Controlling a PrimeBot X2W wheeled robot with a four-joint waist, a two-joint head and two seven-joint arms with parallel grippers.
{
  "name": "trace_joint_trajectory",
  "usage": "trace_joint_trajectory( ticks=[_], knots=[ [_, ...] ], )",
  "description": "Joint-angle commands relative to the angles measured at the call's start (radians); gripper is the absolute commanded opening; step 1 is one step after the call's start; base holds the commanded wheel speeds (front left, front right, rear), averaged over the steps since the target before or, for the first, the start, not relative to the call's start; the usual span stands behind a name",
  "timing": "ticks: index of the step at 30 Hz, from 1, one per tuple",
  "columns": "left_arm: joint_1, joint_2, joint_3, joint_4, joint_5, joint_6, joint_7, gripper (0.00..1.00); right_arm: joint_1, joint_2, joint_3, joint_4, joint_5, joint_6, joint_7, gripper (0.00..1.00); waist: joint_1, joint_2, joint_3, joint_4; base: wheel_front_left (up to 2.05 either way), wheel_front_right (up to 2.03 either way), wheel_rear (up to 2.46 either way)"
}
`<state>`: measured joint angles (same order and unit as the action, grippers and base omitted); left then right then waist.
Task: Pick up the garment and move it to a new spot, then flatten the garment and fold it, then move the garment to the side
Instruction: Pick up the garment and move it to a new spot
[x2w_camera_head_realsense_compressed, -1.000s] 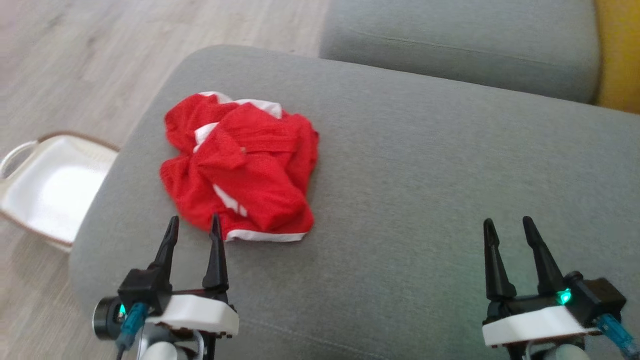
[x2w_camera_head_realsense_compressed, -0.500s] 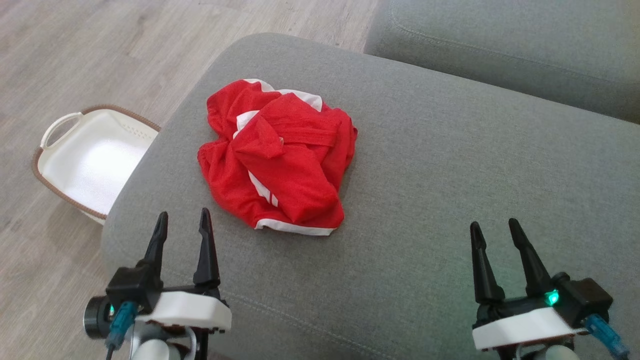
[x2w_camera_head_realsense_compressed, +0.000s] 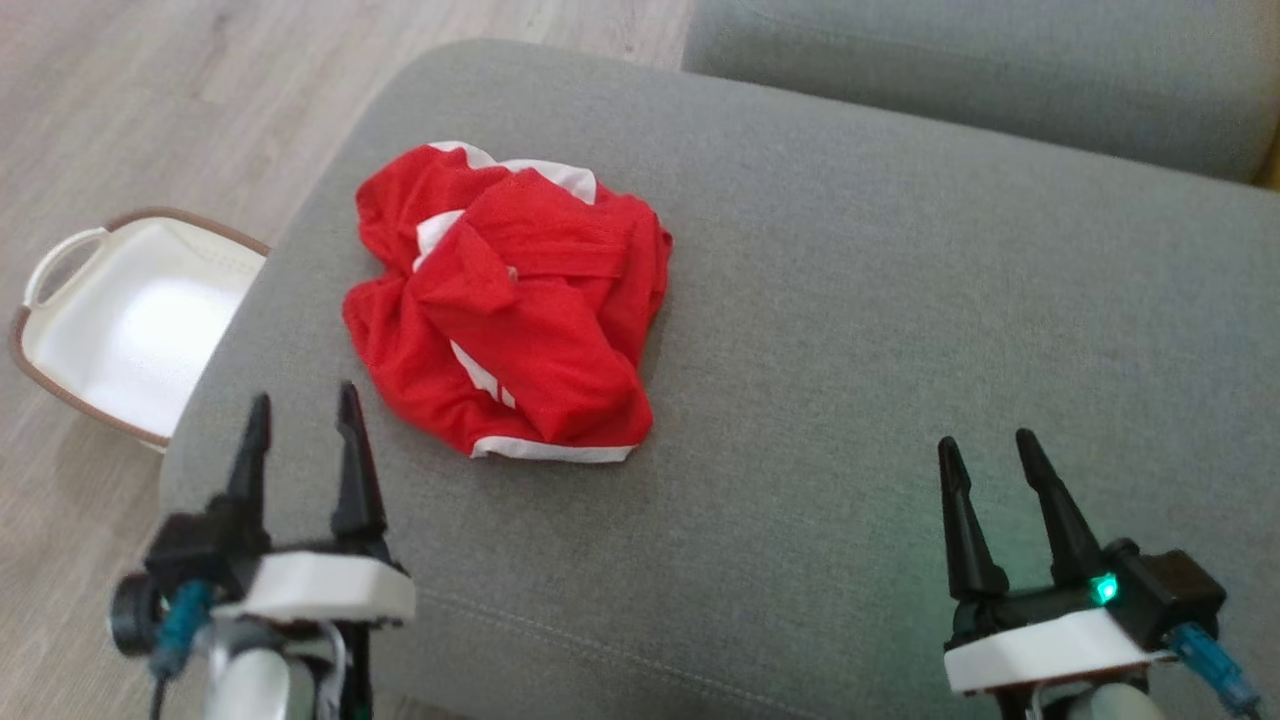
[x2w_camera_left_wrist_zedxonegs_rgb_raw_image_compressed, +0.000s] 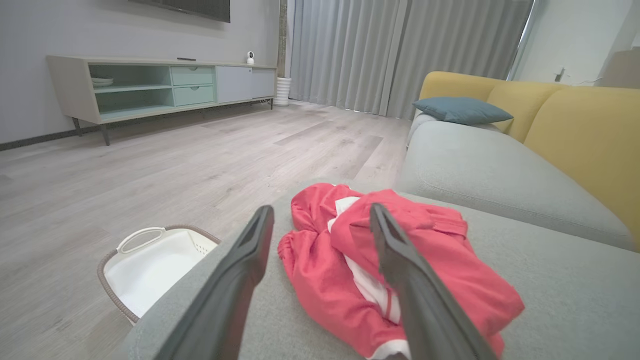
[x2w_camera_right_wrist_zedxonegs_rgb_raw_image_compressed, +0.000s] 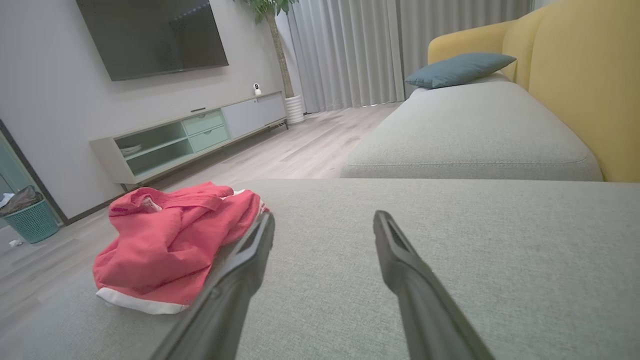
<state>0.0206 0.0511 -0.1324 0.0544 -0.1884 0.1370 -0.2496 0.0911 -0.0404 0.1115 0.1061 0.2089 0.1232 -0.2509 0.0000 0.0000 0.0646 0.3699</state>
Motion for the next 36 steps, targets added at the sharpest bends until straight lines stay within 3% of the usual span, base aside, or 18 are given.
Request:
trace_joint_trajectory(
  ticks=[1,8,13,17,27,33,34,35,36],
  knots=[
    [-0.083,-0.001,0.056,-0.037,0.014,-0.012,-0.012,1.0,-0.058,-0.01,0.013,-0.042,-0.012,0.008,-0.011,1.0,0.0,0.0,0.031,-0.021,0.0,0.0,0.0],
    [-0.226,0.036,0.135,0.048,0.05,-0.101,-0.012,1.0,-0.1,-0.01,-0.043,-0.088,-0.041,0.008,-0.011,1.0,0.0,0.0,0.151,-0.064,0.0,0.0,0.0],
    [-0.376,0.089,0.132,0.206,0.044,-0.19,-0.012,1.0,-0.129,-0.01,-0.102,-0.129,-0.067,0.008,-0.011,1.0,0.0,0.0,0.241,-0.09,0.0,0.0,0.0],
    [-0.514,0.137,0.098,0.359,0.039,-0.234,0.022,1.0,-0.15,-0.01,-0.131,-0.152,-0.083,0.008,-0.011,1.0,0.0,0.0,0.294,-0.108,0.0,0.0,0.0],
    [-0.74,0.222,-0.026,0.608,-0.046,-0.267,0.21,1.0,-0.185,-0.01,-0.134,-0.171,-0.102,0.008,-0.011,1.0,0.0,0.0,0.375,-0.153,0.0,0.0,0.0],
    [-0.785,0.262,-0.075,0.676,-0.098,-0.267,0.224,1.0,-0.199,-0.01,-0.13,-0.171,-0.098,0.008,-0.011,1.0,0.0,0.0,0.396,-0.172,0.0,0.0,0.0],
    [-0.79,0.265,-0.082,0.688,-0.106,-0.267,0.222,0.67,-0.201,-0.01,-0.129,-0.17,-0.097,0.008,-0.011,1.0,0.0,0.0,0.398,-0.175,0.0,0.0,0.0],
    [-0.796,0.27,-0.084,0.696,-0.111,-0.267,0.209,0.0,-0.203,-0.01,-0.129,-0.169,-0.096,0.008,-0.011,1.0,0.0,0.0,0.399,-0.178,0.0,0.0,0.0],
    [-0.802,0.275,-0.082,0.705,-0.115,-0.267,0.192,0.0,-0.204,-0.01,-0.128,-0.167,-0.095,0.008,-0.011,1.0,0.0,0.0,0.398,-0.181,0.0,0.0,0.0]
  ],
)
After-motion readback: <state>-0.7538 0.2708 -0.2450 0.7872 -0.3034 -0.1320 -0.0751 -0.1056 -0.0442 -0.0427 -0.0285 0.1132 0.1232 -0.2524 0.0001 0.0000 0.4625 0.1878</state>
